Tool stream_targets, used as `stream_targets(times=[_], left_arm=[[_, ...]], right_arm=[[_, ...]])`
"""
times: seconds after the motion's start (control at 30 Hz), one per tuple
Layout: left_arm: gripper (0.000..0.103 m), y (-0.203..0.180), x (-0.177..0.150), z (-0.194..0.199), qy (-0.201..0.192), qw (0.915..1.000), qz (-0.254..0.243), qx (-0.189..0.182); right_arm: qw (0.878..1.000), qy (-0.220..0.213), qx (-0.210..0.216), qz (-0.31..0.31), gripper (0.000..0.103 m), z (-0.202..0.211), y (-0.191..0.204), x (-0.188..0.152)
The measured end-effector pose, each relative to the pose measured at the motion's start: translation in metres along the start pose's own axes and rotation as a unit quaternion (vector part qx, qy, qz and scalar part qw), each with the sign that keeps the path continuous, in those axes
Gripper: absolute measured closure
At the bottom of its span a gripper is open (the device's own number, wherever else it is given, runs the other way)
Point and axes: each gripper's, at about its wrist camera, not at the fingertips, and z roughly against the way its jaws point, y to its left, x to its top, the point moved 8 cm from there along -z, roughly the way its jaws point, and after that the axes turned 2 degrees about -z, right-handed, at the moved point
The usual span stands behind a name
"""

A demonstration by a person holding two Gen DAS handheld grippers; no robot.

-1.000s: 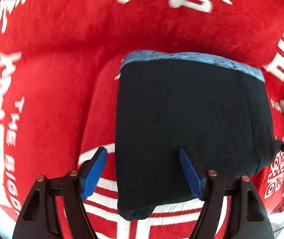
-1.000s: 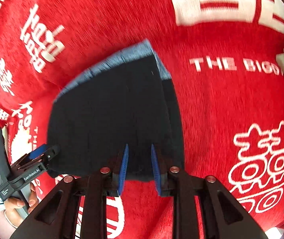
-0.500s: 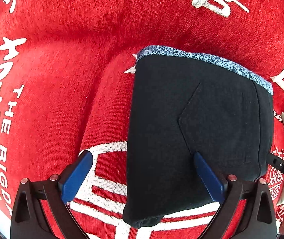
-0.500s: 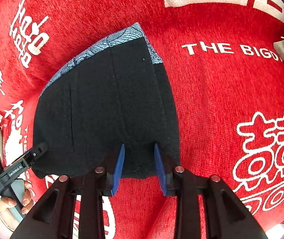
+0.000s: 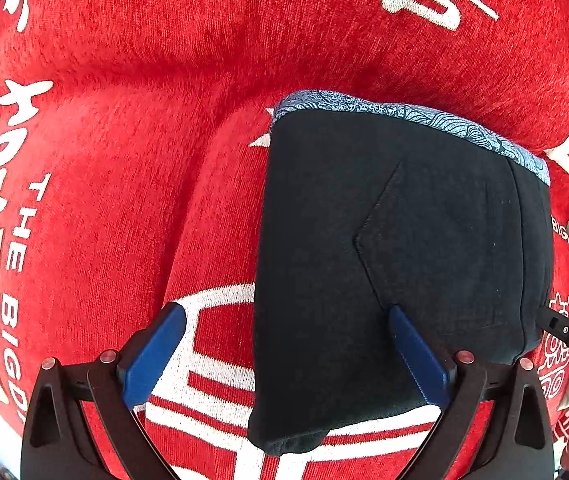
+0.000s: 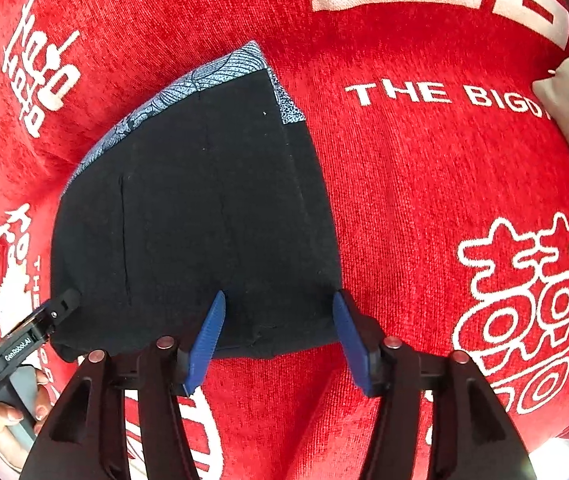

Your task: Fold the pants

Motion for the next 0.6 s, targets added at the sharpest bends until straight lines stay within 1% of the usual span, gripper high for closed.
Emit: stream_targets(times=[0.13,0.3,0.43,0.6], left_arm=[[0.001,-0.0009,0.0004,-0.0005,0.001,1.0000,-0.004,0.000],[0.001,-0.0036,0.0028,-0.0018,-0.003,0.9999,-0.013,0.008],[0.001,-0.0021,0.0044,-0.0052,0.008,0.9999,-0.009,0.003],[0.000,-0.0043,0.0089,-0.0061,0.012,0.9996,-0.024,0.008]], right_arm=[[1.000,0.001,0.003,-0.007,0.038,-0.0029,-0.0024,0.0012],[1.000,-0.008,-0.008,0.010,0.038,-0.0043,0.0020,-0.0024],[1.000,-0.011,-0.008,0.008,0.037,-0.0048,0.0039,-0.0053],[1.000,-0.013,-0.004,0.002,0.034,-0.0073,0.0000,-0.0071]])
